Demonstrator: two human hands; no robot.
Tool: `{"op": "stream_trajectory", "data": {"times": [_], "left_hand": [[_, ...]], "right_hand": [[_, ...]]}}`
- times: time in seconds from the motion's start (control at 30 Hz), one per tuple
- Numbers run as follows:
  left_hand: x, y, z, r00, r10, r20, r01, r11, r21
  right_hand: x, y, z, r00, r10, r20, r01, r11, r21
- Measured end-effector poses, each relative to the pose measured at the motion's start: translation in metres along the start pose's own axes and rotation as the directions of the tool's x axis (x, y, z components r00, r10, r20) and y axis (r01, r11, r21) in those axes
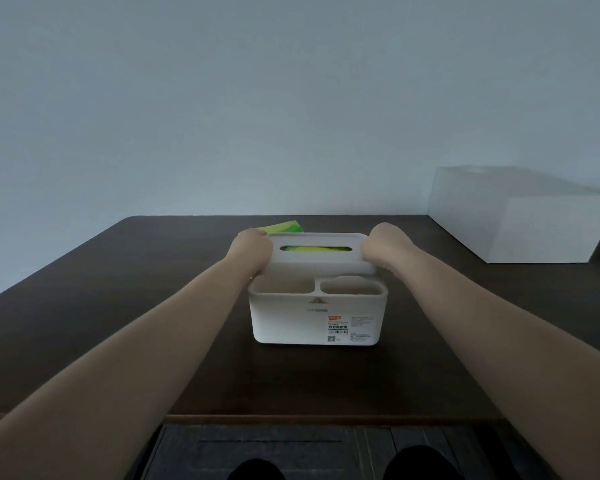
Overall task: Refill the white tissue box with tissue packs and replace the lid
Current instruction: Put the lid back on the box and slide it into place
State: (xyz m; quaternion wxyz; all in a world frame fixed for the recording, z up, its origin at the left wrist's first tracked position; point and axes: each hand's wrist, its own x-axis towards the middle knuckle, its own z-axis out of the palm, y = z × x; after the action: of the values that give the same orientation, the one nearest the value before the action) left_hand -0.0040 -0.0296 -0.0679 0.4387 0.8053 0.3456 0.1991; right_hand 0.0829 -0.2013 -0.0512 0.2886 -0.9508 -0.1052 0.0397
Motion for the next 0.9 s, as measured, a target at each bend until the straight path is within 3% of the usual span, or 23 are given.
{"op": "stream_trajectory", "data": {"times": [0.07,0.2,0.5,0.9], "left_hand": [[0.0,-0.005,0.001,1.0,-0.017,-0.016,0.016,1.0,-0.021],[-0.018,-0.015,0.002,1.0,-0.024,0.003,0.023,0.995,0.094],[-0.038,-0.028,0.003,0.999,0.037,-0.001,-0.036,0.99,0.136],[-0.033,-0.04,0.012,0.99,0.123,-0.064,-0.109,0.975,0.196]], "right_hand": [[-0.002,0.003,0.002,1.0,0.006,0.025,-0.007,0.999,0.048],[-0.011,0.021,0.01,0.998,-0.067,0.018,0.063,0.986,0.154],[-0.029,0.029,0.021,0.978,-0.177,-0.107,0.179,0.984,0.018],[-0.025,0.034,0.028,0.98,-0.176,-0.093,0.179,0.983,0.029]]}}
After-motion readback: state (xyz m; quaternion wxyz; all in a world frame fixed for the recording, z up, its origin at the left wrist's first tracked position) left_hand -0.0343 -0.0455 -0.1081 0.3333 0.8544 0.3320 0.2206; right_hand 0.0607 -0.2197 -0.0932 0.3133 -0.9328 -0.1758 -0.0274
